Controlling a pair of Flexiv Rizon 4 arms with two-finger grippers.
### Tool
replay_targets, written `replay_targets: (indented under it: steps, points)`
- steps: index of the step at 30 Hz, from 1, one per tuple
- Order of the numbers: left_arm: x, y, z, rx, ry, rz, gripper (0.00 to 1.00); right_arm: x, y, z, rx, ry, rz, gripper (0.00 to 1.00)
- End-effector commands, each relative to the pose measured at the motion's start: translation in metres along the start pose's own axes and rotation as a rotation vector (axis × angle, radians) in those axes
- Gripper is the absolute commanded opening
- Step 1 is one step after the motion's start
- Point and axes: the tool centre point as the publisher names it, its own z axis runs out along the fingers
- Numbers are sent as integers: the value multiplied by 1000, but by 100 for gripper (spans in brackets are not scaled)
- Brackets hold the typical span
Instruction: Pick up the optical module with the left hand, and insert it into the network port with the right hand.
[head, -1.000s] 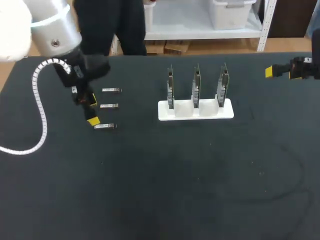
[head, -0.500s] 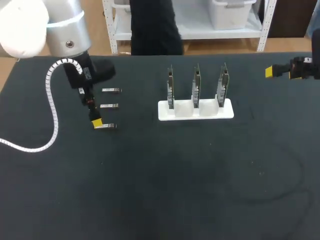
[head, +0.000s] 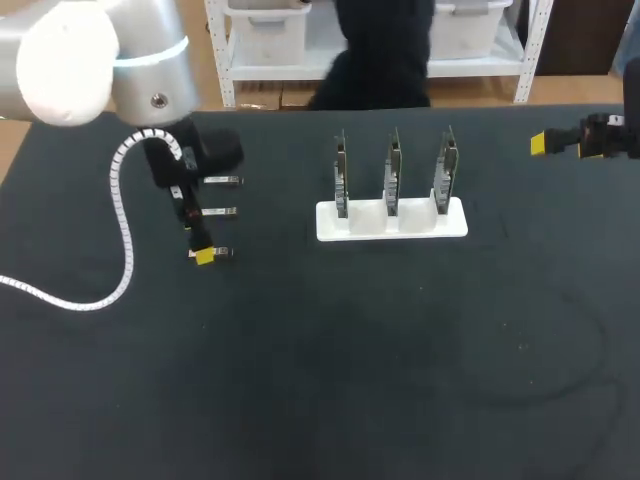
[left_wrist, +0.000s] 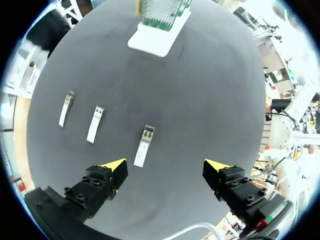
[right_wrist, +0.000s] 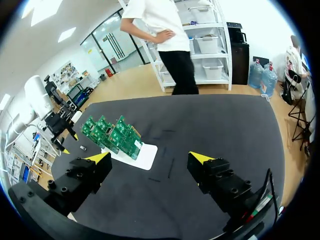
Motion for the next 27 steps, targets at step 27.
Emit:
replay_targets:
  steps: [27]
  points:
    - [10, 41, 35, -57, 53, 117, 100, 0, 1, -2, 3, 1, 1, 100]
